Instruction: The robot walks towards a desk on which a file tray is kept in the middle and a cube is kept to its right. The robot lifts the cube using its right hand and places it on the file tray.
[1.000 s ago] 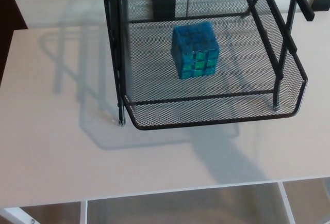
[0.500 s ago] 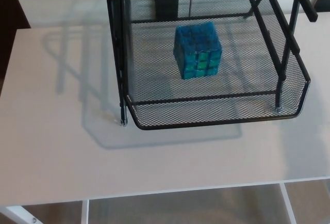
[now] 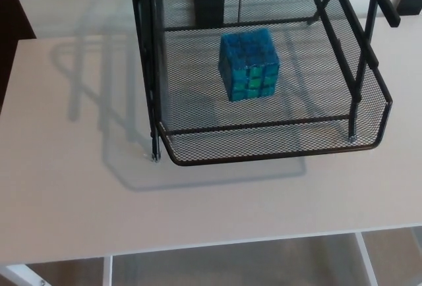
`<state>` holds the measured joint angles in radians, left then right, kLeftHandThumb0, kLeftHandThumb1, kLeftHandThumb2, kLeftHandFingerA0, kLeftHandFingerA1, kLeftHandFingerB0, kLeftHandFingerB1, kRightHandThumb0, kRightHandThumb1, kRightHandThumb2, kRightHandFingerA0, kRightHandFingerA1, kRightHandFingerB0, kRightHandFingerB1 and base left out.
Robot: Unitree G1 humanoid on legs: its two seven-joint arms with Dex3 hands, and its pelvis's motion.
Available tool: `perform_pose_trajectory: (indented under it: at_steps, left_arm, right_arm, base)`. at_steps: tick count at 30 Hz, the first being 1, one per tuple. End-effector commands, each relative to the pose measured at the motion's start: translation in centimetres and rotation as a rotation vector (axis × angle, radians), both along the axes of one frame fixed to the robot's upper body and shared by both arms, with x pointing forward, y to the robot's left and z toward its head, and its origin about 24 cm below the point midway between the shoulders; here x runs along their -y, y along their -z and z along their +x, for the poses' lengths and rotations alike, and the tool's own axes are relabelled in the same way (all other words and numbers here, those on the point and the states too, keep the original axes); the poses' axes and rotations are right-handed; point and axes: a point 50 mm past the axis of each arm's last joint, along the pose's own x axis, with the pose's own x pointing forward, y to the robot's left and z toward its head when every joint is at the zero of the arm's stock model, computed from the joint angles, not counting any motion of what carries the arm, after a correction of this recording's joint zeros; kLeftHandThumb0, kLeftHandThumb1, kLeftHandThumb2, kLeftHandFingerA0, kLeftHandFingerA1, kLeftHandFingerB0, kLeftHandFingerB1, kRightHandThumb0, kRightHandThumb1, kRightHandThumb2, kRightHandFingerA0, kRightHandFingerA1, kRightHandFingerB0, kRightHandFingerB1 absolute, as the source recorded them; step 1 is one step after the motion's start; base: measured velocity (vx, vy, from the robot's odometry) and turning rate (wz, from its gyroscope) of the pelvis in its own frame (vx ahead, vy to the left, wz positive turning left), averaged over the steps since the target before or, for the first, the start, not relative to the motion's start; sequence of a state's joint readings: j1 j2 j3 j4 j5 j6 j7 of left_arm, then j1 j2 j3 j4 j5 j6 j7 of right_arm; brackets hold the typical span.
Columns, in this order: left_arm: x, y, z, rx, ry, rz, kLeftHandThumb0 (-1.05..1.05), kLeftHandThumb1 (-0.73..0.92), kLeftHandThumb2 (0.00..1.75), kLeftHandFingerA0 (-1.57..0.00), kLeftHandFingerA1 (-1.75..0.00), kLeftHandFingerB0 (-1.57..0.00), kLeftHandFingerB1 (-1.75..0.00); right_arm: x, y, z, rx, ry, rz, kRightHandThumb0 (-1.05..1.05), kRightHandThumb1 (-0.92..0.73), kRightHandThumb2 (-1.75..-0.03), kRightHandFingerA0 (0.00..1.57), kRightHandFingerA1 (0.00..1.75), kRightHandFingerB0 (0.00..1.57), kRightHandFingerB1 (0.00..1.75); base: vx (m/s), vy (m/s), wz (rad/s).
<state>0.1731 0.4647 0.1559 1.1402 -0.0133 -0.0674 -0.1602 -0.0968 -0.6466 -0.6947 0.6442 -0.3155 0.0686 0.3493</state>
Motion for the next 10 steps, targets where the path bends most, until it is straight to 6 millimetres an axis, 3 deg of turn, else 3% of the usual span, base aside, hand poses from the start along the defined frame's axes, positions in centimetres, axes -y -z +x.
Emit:
perform_pose_trajectory:
  at_steps: [1, 2, 3, 4, 5, 6, 7, 8, 9, 10]
  left_arm:
    - [-1.3, -0.9, -0.5, -0.007, -0.013, 0.047, -0.67, 0.69, 0.92, -0.58, -0.83, -0.43, -0.77]
    - [-1.3, -0.8, -0.5, -0.002, -0.027, 0.044, -0.67, 0.68, 0.92, -0.59, -0.85, -0.43, -0.78]
    - [-1.3, -0.8, -0.5, -0.001, -0.033, 0.044, -0.67, 0.68, 0.92, -0.59, -0.85, -0.43, -0.78]
    - [-1.3, -0.8, -0.6, -0.003, -0.028, 0.045, -0.66, 0.68, 0.91, -0.60, -0.85, -0.44, -0.78]
    - [-1.3, -0.8, -0.6, -0.004, -0.029, 0.045, -0.66, 0.68, 0.93, -0.59, -0.84, -0.43, -0.77]
    - [-1.3, -0.8, -0.6, -0.001, -0.036, 0.043, -0.67, 0.69, 0.91, -0.58, -0.85, -0.42, -0.78]
    - [-1.3, -0.9, -0.6, 0.002, -0.044, 0.040, -0.67, 0.69, 0.91, -0.58, -0.85, -0.42, -0.78]
    - [-1.4, -1.0, -0.4, 0.010, -0.062, 0.043, -0.66, 0.69, 0.92, -0.59, -0.86, -0.44, -0.79]
    - [-1.5, -1.0, -0.5, 0.012, -0.057, 0.041, -0.66, 0.70, 0.87, -0.60, -0.88, -0.40, -0.79]
    - [-1.5, -1.0, -0.5, 0.012, -0.057, 0.041, -0.66, 0.70, 0.87, -0.60, -0.88, -0.40, -0.79]
  right_arm:
    - [0.4, 10.6, -14.9, -0.556, 0.505, -0.390, -0.47, -0.84, -0.64, 0.23, 0.46, 0.08, 0.37]
    - [0.4, 10.9, -14.9, -0.829, 0.348, -0.544, -0.55, -0.54, -0.70, 0.04, 0.32, 0.04, 0.25]
    - [0.5, 11.0, -14.8, -0.885, 0.328, -0.560, -0.55, -0.54, -0.70, 0.04, 0.32, 0.04, 0.25]
    - [0.2, 11.2, -14.6, -1.111, 0.147, -0.711, -0.34, -0.43, -0.97, 0.12, 0.52, 0.08, 0.50]
    - [-0.2, 11.5, -14.8, -1.059, 0.103, -0.734, -0.67, -0.48, -0.74, 0.30, 0.52, 0.20, 0.44]
    - [-0.2, 11.5, -14.8, -0.982, 0.149, -0.689, -0.66, -0.49, -0.76, 0.29, 0.49, 0.08, 0.39]
    - [-0.2, 11.5, -14.6, -0.962, 0.183, -0.653, -0.66, -0.49, -0.76, 0.29, 0.49, 0.08, 0.39]
    - [-0.2, 11.8, -14.5, -0.918, 0.174, -0.579, -0.65, -0.61, -0.58, 0.24, 0.42, 0.15, 0.31]
    - [-0.3, 12.0, -14.8, -0.769, 0.289, -0.440, -0.55, -0.48, -0.77, 0.28, 0.51, 0.07, 0.39]
    - [-0.3, 12.0, -14.8, -0.769, 0.289, -0.440, -0.55, -0.48, -0.77, 0.28, 0.51, 0.07, 0.39]
  base:
    - [0.00, 0.000, 0.00]
    - [0.00, 0.000, 0.00]
    - [0.00, 0.000, 0.00]
    - [0.00, 0.000, 0.00]
    - [0.00, 0.000, 0.00]
    - [0.00, 0.000, 0.00]
    - [0.00, 0.000, 0.00]
    - [0.00, 0.000, 0.00]
    - [0.00, 0.000, 0.00]
    - [0.00, 0.000, 0.00]
